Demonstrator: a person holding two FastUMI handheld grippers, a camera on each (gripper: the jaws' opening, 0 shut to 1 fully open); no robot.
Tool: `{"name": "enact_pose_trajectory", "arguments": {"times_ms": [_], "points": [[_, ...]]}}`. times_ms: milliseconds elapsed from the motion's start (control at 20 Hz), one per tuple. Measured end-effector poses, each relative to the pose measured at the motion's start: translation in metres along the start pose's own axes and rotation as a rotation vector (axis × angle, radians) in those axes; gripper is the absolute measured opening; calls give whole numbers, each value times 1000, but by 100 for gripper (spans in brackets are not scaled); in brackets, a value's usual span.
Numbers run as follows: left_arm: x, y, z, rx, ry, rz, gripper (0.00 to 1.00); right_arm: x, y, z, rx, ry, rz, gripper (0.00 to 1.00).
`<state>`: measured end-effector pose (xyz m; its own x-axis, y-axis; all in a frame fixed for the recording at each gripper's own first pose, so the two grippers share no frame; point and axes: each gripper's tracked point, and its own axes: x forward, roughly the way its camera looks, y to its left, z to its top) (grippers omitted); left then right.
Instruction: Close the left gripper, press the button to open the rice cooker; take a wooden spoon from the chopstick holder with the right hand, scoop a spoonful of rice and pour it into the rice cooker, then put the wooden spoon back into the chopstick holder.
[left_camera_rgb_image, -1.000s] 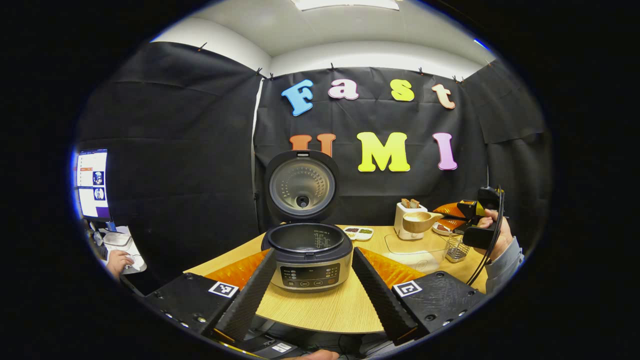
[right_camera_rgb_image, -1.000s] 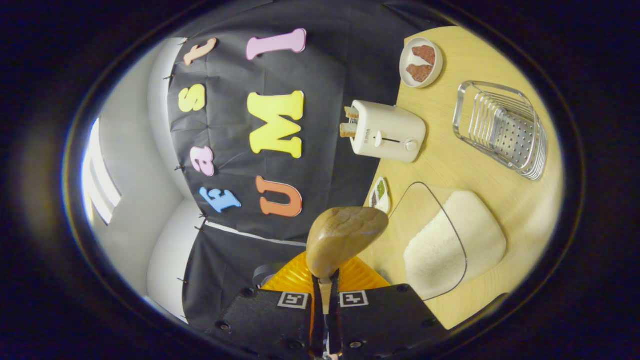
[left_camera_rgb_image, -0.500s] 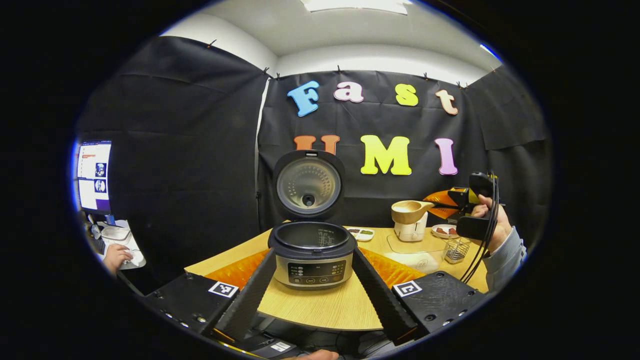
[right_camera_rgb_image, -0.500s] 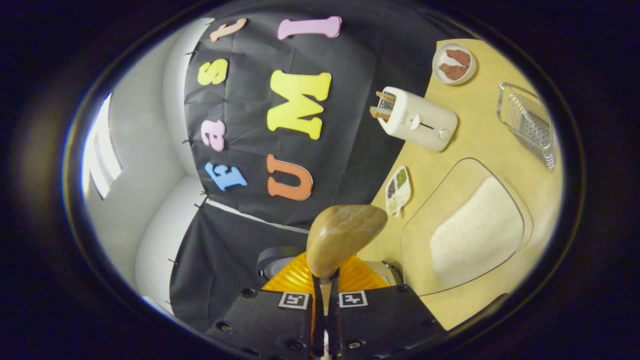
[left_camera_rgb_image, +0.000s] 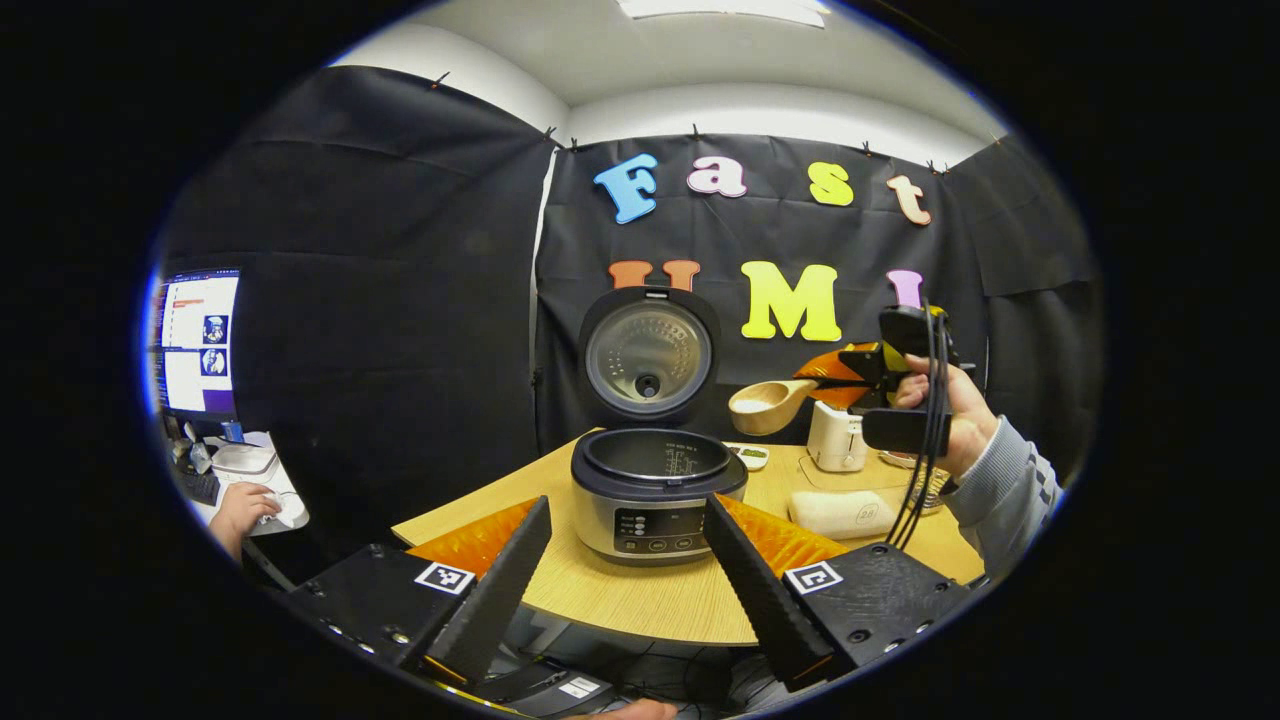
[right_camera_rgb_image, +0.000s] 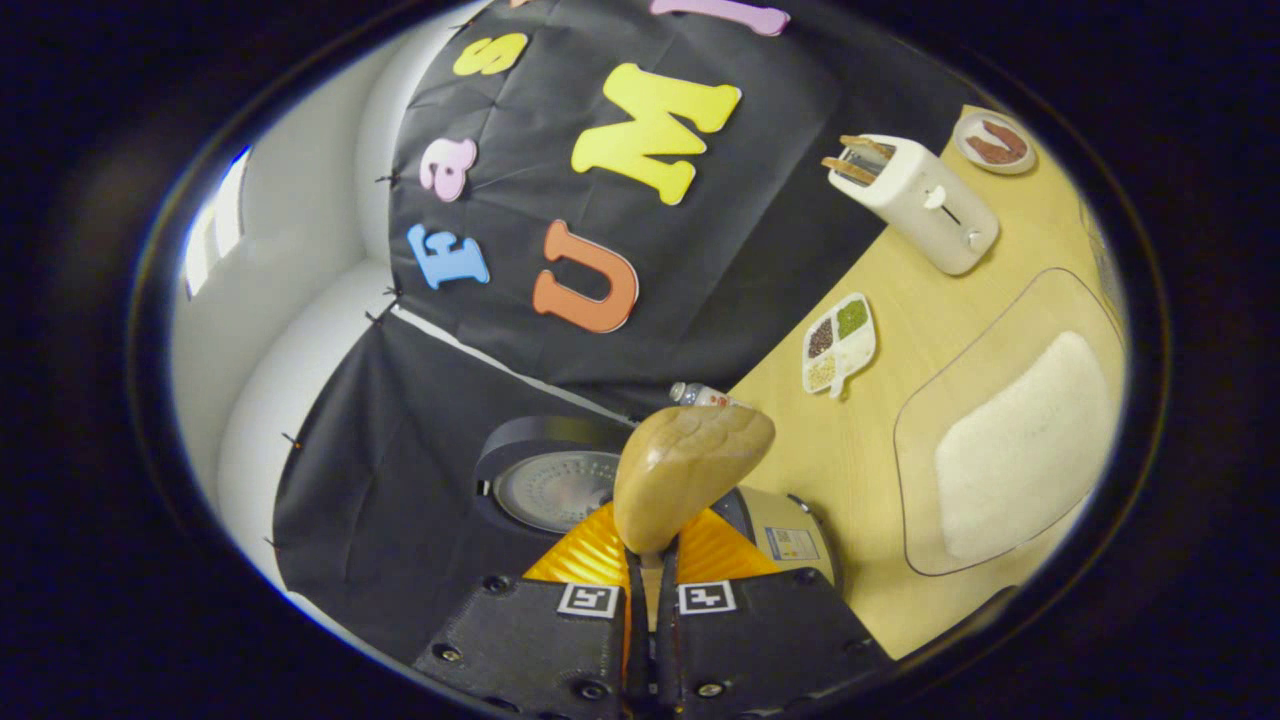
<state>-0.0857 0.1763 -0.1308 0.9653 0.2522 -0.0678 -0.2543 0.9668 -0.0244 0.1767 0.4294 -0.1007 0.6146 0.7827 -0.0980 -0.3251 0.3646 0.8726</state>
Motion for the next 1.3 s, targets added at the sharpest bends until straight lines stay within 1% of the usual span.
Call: {"name": "enact_pose_trajectory", "arguments": {"times_ms": [50, 350, 600, 800, 1000, 1150, 1200, 1300], "points": [[0, 1, -1, 3, 3, 4, 97, 8, 3, -5, -48, 5, -16, 8], [-2, 2, -6, 8, 12, 17, 97, 51, 17, -36, -352, 43, -104, 8], [-2, -1, -14, 16, 26, 0, 97, 66, 25, -58, -599, 43, -161, 8], [-3, 4, -16, 36, 29, 7, 97, 72, 37, -72, -789, 35, -171, 8], [-13, 13, -23, 13, 32, 19, 96, 75, 52, -90, -1000, 42, -176, 8], [-12, 16, -24, 14, 40, 29, 96, 76, 62, -104, -1166, 37, -179, 8], [-13, 16, -24, 17, 41, 33, 96, 76, 65, -109, -1200, 37, -173, 8], [-14, 15, -23, 18, 40, 32, 96, 78, 63, -117, -1208, 53, -162, 8]]}}
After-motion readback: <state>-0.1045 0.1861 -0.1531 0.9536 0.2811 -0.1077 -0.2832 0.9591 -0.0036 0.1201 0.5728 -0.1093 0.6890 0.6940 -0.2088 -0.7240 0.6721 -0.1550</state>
